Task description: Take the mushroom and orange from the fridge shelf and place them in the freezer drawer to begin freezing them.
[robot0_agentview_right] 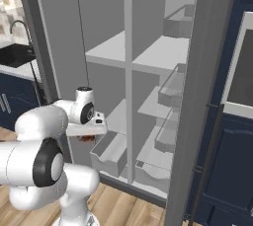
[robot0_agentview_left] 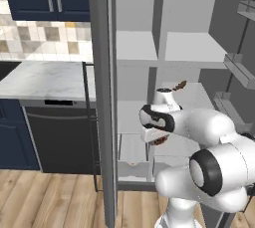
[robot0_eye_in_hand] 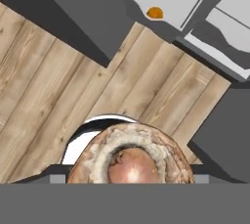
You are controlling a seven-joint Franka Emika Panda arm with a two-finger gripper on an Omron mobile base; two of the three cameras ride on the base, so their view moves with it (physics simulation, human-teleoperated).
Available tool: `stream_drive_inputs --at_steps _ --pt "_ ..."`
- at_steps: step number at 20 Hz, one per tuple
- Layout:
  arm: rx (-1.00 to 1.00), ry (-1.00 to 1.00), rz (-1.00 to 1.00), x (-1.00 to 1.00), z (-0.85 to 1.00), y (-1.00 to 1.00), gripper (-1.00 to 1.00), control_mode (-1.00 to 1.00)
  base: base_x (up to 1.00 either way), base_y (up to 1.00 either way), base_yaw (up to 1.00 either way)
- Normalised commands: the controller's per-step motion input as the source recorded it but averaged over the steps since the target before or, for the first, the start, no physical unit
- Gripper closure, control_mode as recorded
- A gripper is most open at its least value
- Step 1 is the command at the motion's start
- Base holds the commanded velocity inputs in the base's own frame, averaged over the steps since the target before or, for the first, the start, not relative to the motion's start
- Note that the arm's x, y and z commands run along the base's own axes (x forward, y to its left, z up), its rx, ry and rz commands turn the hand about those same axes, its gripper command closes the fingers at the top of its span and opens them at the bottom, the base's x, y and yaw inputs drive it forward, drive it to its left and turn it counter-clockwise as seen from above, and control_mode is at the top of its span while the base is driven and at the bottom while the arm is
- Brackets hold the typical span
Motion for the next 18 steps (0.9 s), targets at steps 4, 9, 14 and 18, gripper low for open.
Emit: stream_drive_inputs --at_steps 4,9,14,18 --pt "0.02 0.09 0.14 0.65 -0.73 0.00 1.00 -1.00 0.00 0.00 0.00" --pt "0.01 0.06 0.13 0.61 -0.69 0.00 1.00 -1.00 0.00 0.00 0.00" --pt "0.01 0.01 0.13 0.57 -0.59 -0.04 1.00 -1.00 0.00 0.00 0.00" --pt "0.01 0.00 0.13 0.54 -0.52 -0.06 1.00 -1.00 0.00 0.00 0.00"
